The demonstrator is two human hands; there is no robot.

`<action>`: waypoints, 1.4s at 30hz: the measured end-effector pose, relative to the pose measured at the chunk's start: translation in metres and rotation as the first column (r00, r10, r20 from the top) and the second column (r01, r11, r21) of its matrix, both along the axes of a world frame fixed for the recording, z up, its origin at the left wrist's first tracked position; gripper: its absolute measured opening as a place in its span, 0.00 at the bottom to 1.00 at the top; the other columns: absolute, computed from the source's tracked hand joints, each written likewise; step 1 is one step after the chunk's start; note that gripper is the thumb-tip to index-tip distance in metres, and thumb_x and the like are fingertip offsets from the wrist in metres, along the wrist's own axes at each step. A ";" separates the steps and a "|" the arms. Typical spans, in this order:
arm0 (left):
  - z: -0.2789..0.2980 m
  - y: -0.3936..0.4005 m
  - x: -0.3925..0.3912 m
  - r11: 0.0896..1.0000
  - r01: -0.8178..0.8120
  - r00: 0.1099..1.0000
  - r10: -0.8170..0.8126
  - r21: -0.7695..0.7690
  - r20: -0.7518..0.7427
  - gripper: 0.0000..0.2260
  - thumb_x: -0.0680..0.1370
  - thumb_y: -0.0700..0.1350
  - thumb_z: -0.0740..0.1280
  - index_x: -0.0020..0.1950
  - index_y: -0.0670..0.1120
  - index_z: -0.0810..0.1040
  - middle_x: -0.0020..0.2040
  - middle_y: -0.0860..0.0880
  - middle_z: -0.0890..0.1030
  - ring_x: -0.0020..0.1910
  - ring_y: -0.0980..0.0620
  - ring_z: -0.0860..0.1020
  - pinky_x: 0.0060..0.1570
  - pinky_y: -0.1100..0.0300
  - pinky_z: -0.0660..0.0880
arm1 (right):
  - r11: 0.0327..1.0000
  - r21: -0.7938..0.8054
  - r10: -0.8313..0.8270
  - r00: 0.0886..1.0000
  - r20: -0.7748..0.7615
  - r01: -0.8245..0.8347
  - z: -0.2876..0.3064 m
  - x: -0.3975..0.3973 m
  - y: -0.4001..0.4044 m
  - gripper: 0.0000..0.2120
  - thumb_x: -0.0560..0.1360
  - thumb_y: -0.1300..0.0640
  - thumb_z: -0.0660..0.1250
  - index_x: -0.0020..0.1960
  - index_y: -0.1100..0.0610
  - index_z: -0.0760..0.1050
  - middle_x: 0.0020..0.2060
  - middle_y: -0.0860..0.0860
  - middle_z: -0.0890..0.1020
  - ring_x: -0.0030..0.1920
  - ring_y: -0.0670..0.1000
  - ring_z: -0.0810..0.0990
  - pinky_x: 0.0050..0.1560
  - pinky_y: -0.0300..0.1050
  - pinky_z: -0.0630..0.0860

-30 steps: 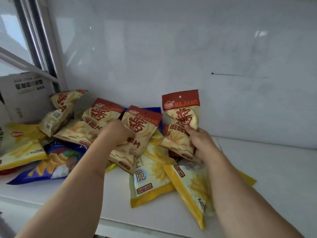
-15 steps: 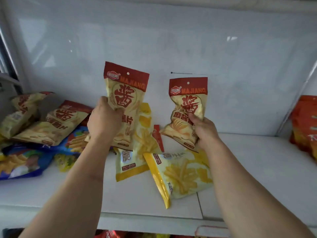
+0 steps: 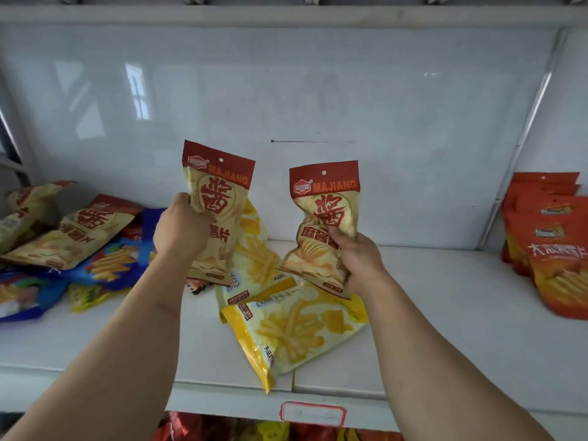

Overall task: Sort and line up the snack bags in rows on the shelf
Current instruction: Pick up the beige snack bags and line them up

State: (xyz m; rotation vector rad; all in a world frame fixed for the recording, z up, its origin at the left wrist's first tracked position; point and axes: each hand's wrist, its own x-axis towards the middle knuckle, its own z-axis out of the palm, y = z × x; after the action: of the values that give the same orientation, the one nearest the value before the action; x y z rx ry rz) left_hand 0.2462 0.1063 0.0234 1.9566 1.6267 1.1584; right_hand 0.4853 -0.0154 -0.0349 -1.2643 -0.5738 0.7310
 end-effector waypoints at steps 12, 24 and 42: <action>0.008 0.014 0.021 0.964 0.264 0.915 -0.237 -0.039 0.328 0.12 0.78 0.48 0.71 0.57 0.44 0.74 0.47 0.50 0.80 0.38 0.53 0.77 0.33 0.58 0.71 | 0.993 -0.061 -0.099 0.995 0.027 0.101 -0.008 0.019 0.023 0.09 0.76 0.49 0.73 0.50 0.55 0.82 0.44 0.53 0.88 0.42 0.54 0.88 0.42 0.50 0.84; -0.013 -0.065 0.174 0.836 0.531 0.762 -0.401 -0.136 0.508 0.12 0.76 0.45 0.74 0.56 0.45 0.77 0.44 0.52 0.83 0.41 0.52 0.82 0.37 0.57 0.78 | 0.968 -0.051 -0.237 0.964 0.116 0.244 -0.004 0.168 -0.063 0.10 0.77 0.48 0.72 0.51 0.56 0.81 0.42 0.52 0.88 0.41 0.53 0.88 0.40 0.47 0.82; -0.080 -0.170 0.388 0.782 0.569 0.723 -0.329 -0.253 0.607 0.11 0.77 0.46 0.74 0.55 0.49 0.76 0.49 0.51 0.86 0.45 0.51 0.86 0.43 0.51 0.84 | 0.976 -0.073 -0.187 0.963 0.193 0.204 -0.045 0.355 -0.098 0.29 0.74 0.34 0.67 0.65 0.55 0.78 0.53 0.52 0.85 0.52 0.52 0.84 0.50 0.47 0.82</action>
State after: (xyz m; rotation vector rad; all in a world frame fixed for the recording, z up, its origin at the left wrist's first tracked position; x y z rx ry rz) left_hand 0.6342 -0.0634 -0.0569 1.4457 0.9094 0.9226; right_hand 0.8398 -0.1131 -0.0795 -1.4628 -0.5613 0.4821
